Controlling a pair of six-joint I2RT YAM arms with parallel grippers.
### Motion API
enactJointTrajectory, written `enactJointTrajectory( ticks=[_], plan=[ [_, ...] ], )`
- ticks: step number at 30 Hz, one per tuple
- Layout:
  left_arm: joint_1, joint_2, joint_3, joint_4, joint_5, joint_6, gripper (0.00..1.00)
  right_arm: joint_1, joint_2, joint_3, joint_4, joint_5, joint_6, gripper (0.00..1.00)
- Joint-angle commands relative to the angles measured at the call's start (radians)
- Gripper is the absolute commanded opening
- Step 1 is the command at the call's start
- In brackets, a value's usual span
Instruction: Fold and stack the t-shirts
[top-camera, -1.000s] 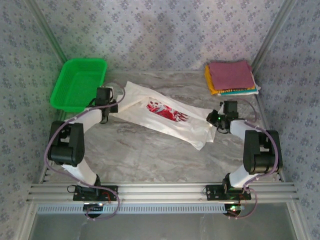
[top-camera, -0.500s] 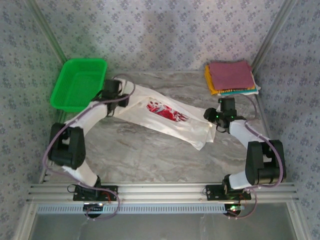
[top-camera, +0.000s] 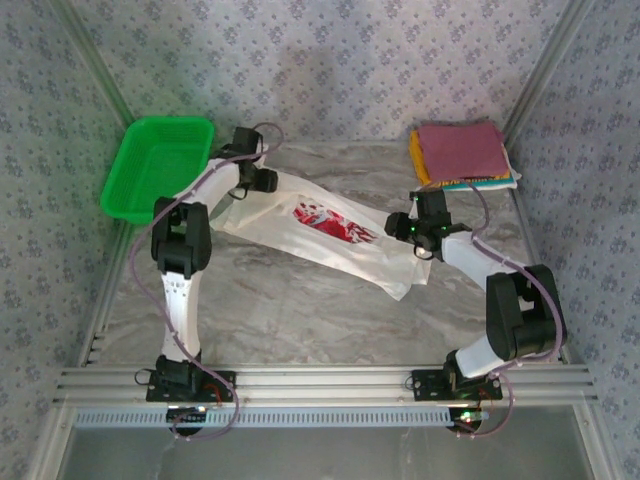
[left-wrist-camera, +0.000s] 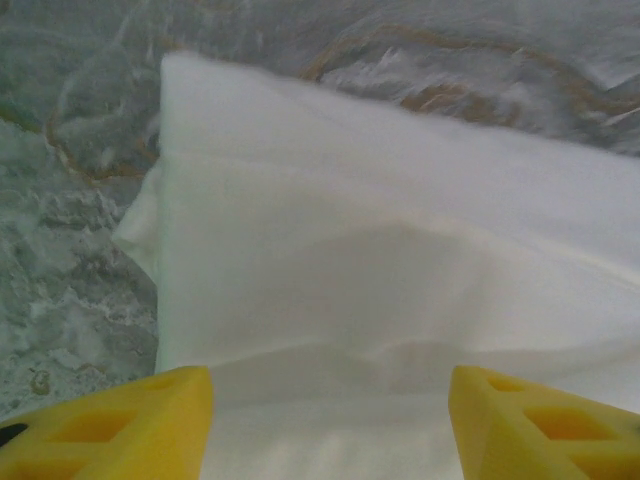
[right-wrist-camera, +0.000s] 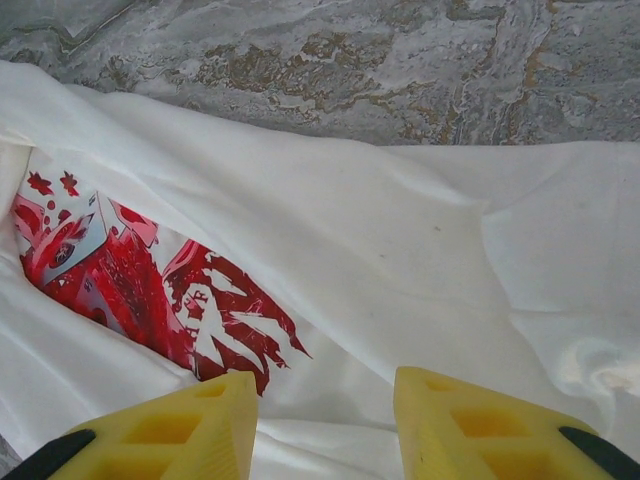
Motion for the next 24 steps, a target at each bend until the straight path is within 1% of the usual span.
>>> enactJointTrajectory(
  ticks=[1,3,5,6,8,10,13,15,20,24],
  plan=[
    [0.024,0.054,0.082,-0.117,0.071,-0.059,0.62,0.005,0.008,0.014,-0.011,0.007,-0.015,0.42],
    [0.027,0.075,0.103,-0.138,0.082,-0.068,0.56,0.006,0.004,0.017,-0.021,0.011,-0.017,0.43],
    [0.022,0.054,0.074,-0.119,0.075,-0.066,0.46,0.006,-0.002,0.015,-0.025,0.022,-0.022,0.43],
    [0.02,0.035,0.048,-0.098,0.072,-0.066,0.43,0.005,-0.004,0.014,-0.029,0.028,-0.024,0.43],
    [0.019,-0.015,-0.024,-0.04,0.068,-0.078,0.32,0.005,-0.006,0.017,-0.038,0.037,-0.03,0.43],
    [0.02,-0.057,-0.073,-0.014,0.07,-0.086,0.24,0.004,-0.006,0.022,-0.046,0.04,-0.034,0.43],
    [0.018,-0.128,-0.164,0.033,0.071,-0.095,0.17,0.002,-0.006,0.03,-0.055,0.047,-0.037,0.43],
    [0.018,-0.178,-0.23,0.061,0.072,-0.101,0.09,0.001,-0.006,0.034,-0.059,0.053,-0.04,0.43],
    [0.017,-0.313,-0.39,0.118,0.075,-0.117,0.0,-0.005,0.005,0.049,-0.067,0.055,-0.045,0.44],
    [0.013,-0.378,-0.466,0.137,0.055,-0.118,0.0,-0.007,0.014,0.055,-0.06,0.05,-0.043,0.44]
  ],
)
